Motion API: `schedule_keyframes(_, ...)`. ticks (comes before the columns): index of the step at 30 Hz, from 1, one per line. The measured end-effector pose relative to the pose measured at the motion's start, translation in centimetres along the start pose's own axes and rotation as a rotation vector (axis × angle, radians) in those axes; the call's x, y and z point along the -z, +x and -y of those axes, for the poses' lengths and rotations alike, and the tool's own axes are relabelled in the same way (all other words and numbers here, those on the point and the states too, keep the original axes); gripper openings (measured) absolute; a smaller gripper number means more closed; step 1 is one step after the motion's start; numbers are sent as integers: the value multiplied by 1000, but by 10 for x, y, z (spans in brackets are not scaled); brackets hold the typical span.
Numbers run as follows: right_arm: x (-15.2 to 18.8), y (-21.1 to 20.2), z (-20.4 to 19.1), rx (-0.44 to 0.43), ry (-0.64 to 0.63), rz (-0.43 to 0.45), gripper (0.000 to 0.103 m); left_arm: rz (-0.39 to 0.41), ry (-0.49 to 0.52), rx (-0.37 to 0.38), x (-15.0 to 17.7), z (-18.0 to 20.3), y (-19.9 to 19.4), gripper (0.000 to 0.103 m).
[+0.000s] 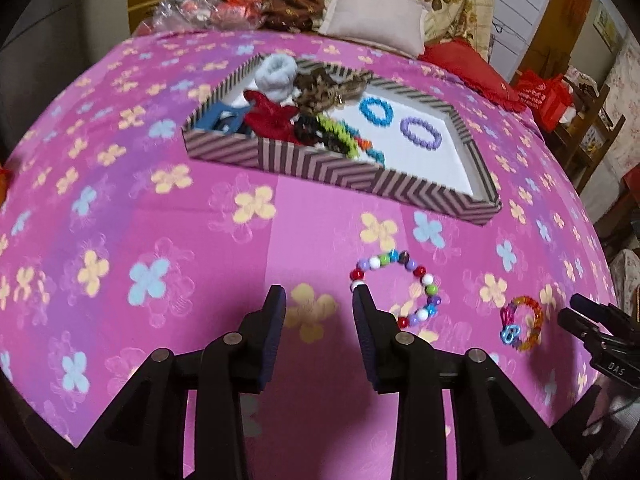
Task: Organize jewelry
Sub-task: 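Move both tools toward the last two bracelets on the bed, then grasp the red-white bead bracelet with the left tool while the right tool grasps the orange bead bracelet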
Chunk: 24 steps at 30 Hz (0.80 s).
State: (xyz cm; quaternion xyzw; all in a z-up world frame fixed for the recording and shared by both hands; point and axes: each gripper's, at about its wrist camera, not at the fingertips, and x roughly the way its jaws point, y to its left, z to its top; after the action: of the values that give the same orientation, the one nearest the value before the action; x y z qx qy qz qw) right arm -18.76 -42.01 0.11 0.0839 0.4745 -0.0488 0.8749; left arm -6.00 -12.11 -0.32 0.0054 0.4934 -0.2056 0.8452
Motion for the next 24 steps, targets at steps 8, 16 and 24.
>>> schedule_keyframes(8,7,27,-11,31,-77,-41,63,-48,-28,14,-1,-1,20,43)
schedule_keyframes(16,7,37,-15,67,-129,-27,54,-52,4,-16,-2,11,31,43)
schedule_keyframes(24,4,39,-22,53,-175,-2,29,-46,4,-24,-4,15,39,45)
